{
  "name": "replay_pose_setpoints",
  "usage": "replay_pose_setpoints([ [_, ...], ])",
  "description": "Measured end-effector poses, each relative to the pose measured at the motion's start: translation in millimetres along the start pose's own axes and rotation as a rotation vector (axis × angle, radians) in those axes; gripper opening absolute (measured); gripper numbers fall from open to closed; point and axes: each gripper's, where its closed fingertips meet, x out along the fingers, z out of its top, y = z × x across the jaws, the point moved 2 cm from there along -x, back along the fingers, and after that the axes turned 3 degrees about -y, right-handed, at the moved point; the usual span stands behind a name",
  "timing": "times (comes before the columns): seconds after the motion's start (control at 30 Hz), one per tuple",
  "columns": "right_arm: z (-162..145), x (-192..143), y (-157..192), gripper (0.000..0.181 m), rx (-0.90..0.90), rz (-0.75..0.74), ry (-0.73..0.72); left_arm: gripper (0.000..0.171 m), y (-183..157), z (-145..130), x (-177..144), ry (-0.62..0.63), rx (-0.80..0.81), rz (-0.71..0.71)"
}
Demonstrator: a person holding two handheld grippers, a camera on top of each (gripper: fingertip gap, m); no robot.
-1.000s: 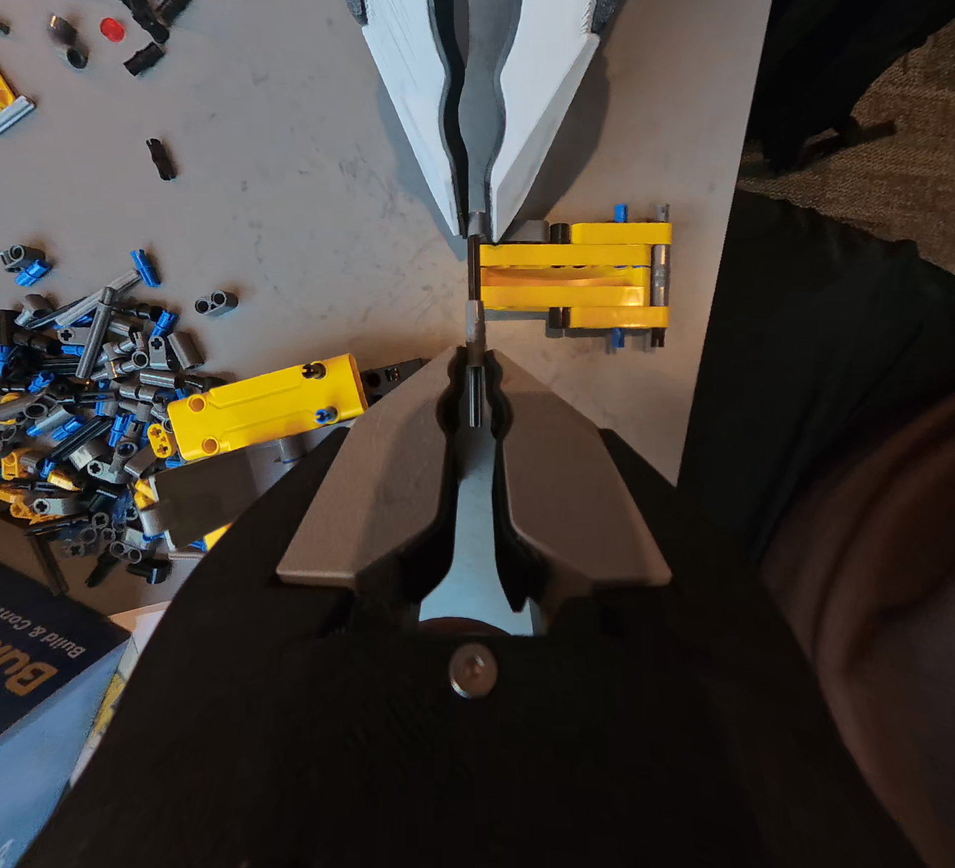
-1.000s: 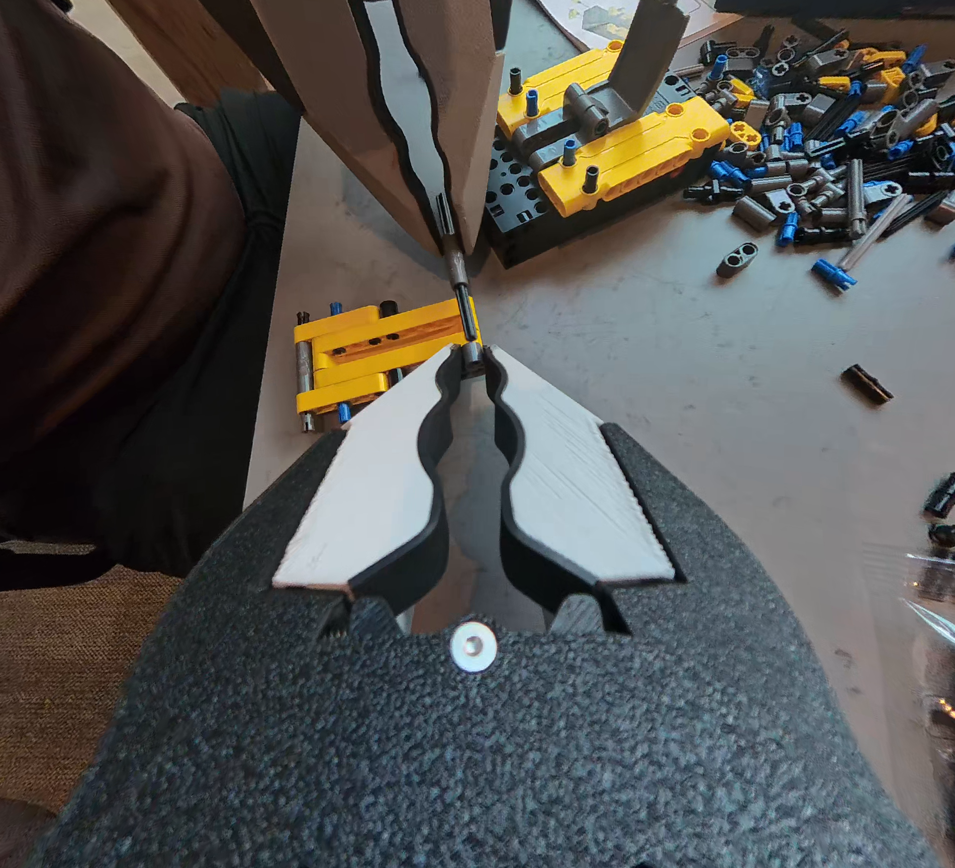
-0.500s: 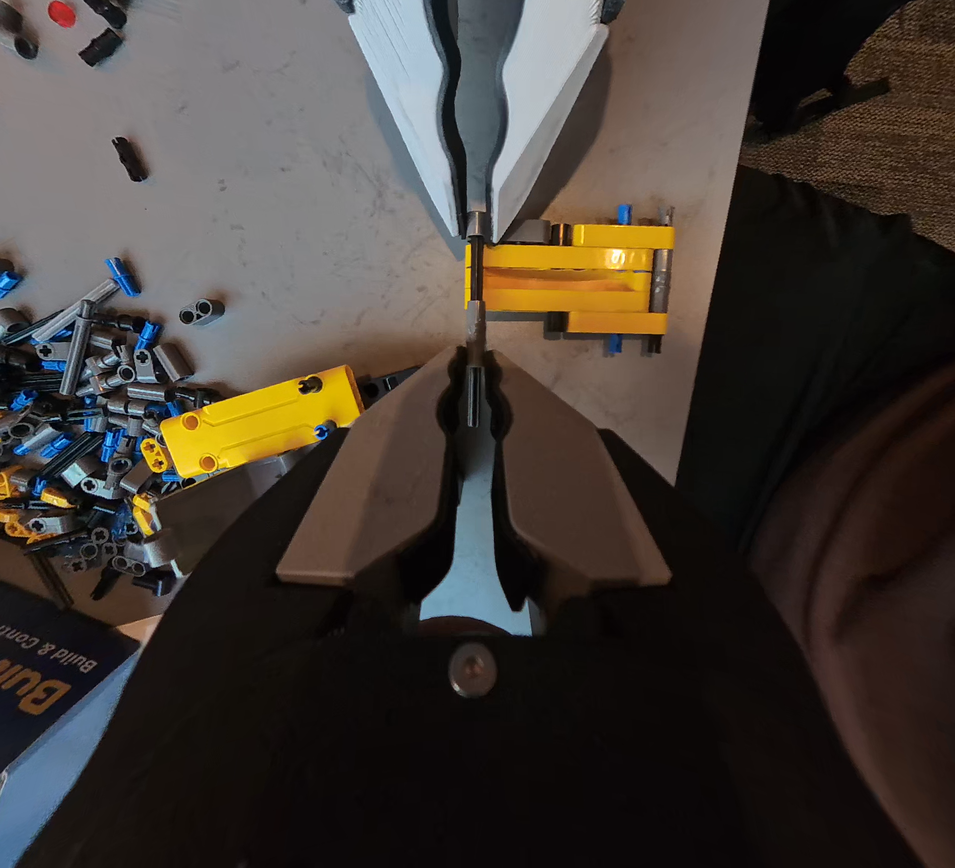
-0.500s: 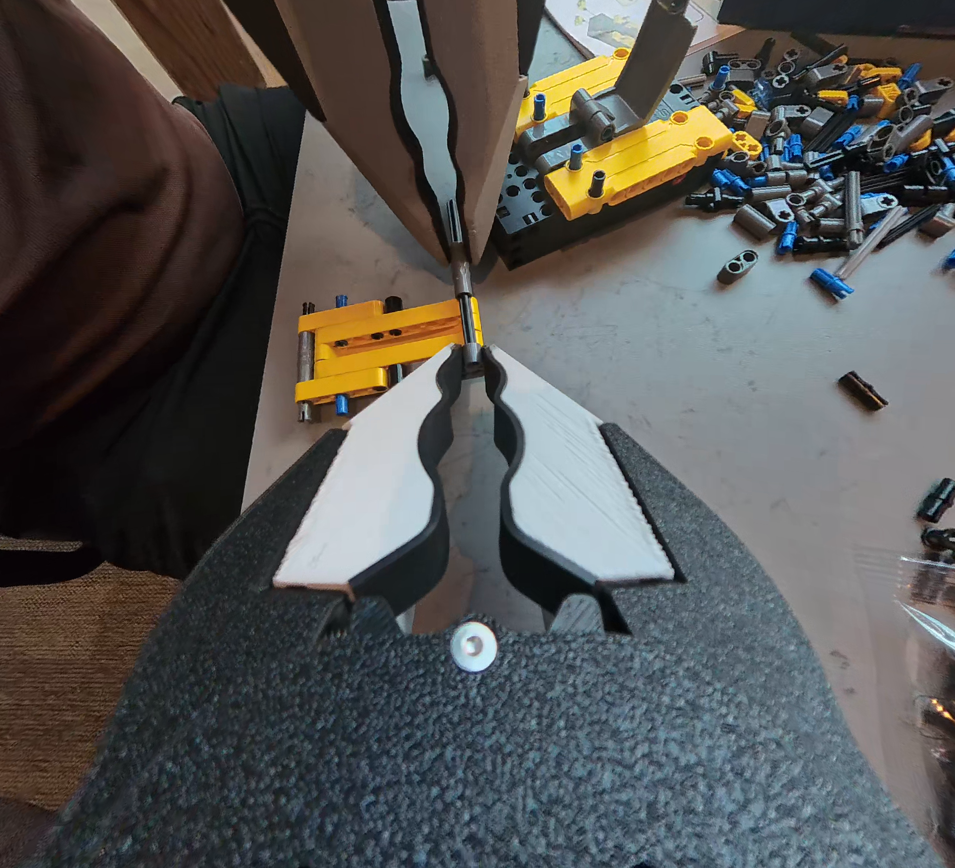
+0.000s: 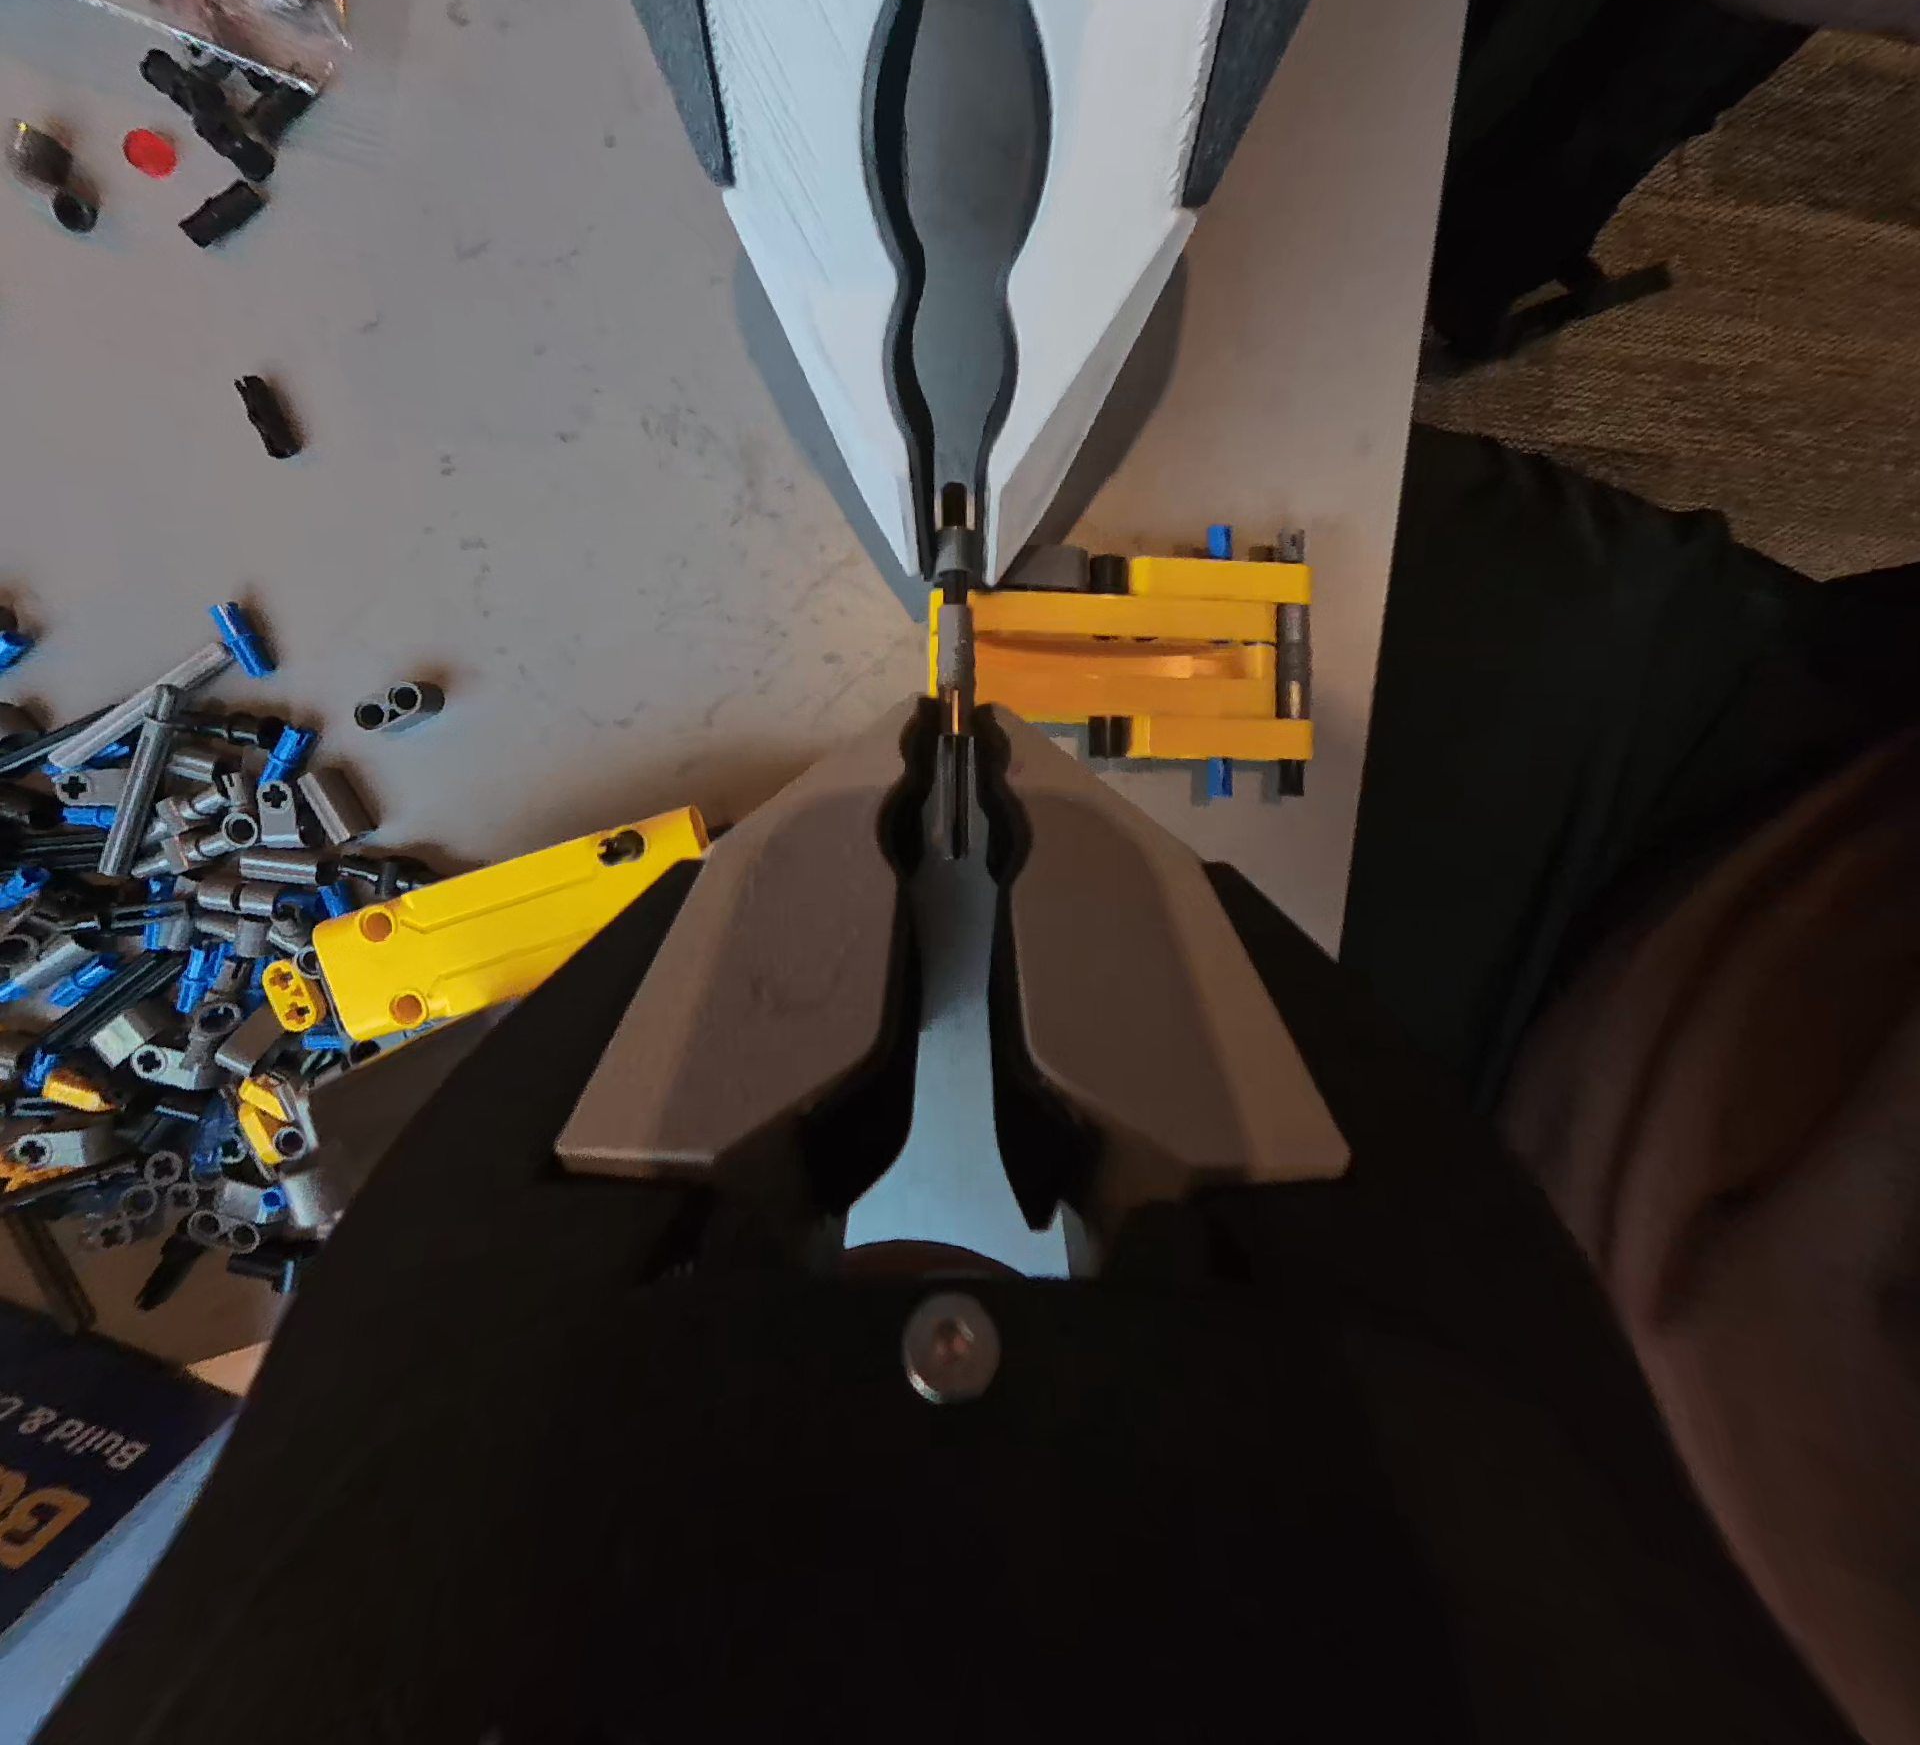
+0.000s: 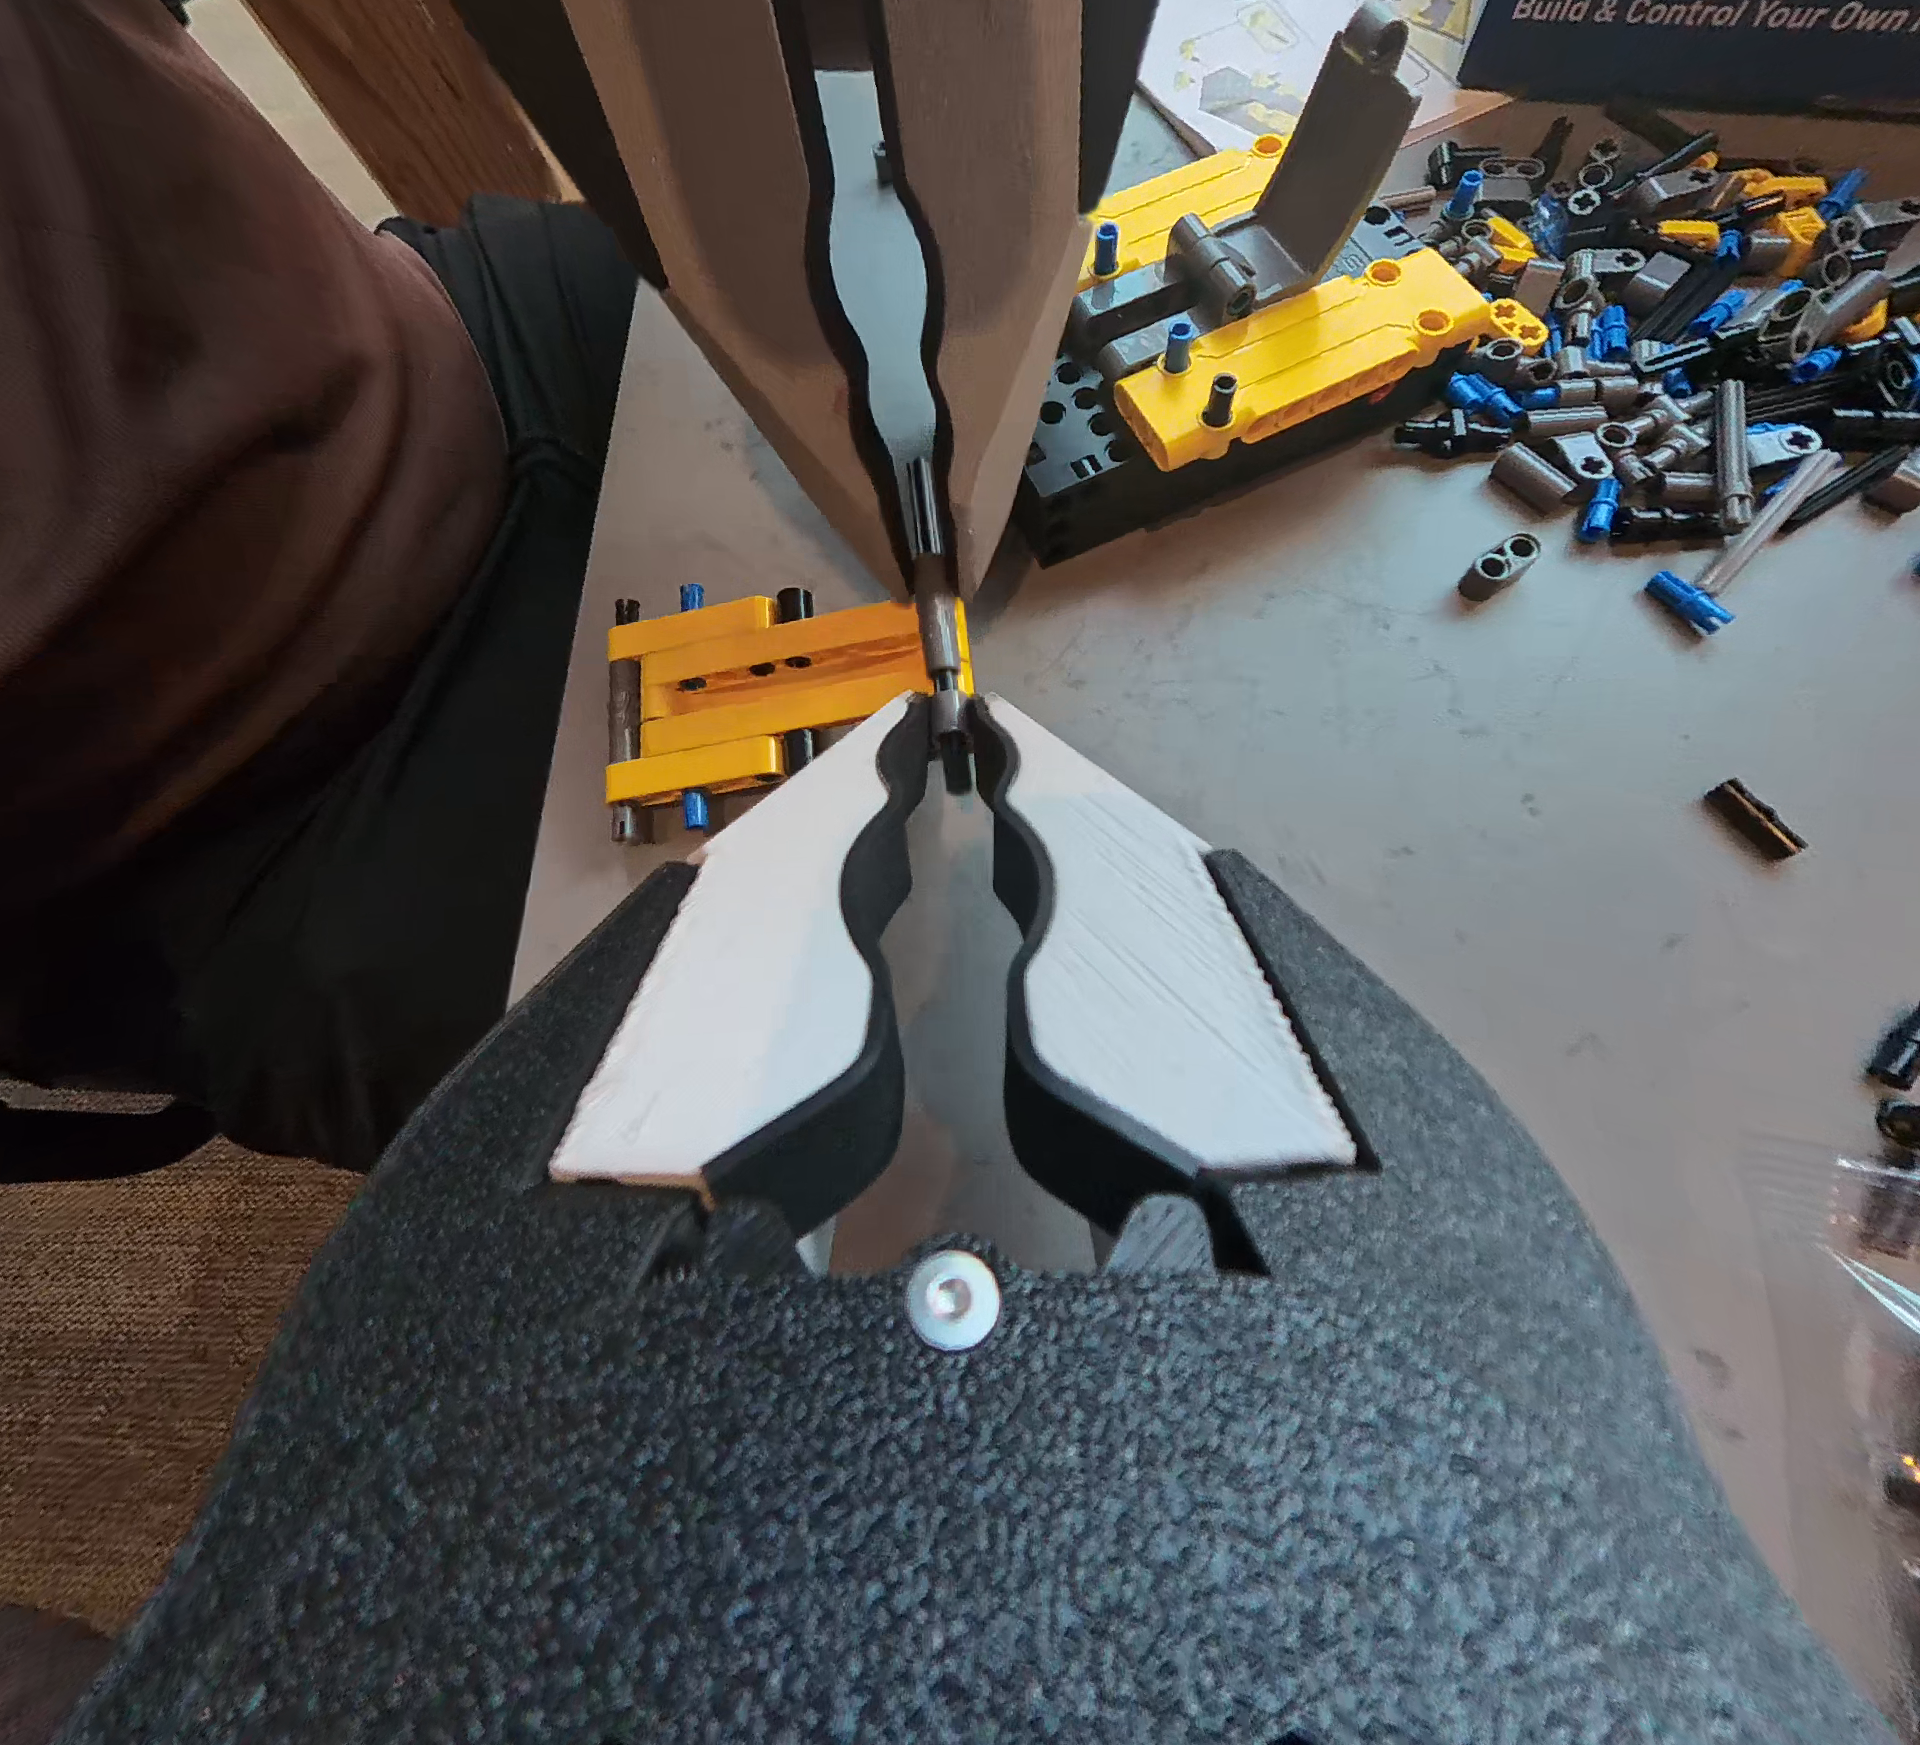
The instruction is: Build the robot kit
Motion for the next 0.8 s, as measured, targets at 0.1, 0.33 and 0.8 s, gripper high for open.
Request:
replay_pose_setpoints([
  [0.1, -2, 4, -1, 0.007, 0.003, -0.005, 0.027, 0.004, 1, 1, 7, 0.040, 0.027, 0.030],
  [0.33, -2, 4, -2, 0.007, 0.025, 0.001, 0.028, 0.009, 7, 0, 5, 0.018, 0.021, 0.077],
  [0.8, 21, -52, -19, 0.035, 0.216, -0.282, -0.271, 0.028, -12, -24, -95, -0.340, -0.151, 0.111],
])
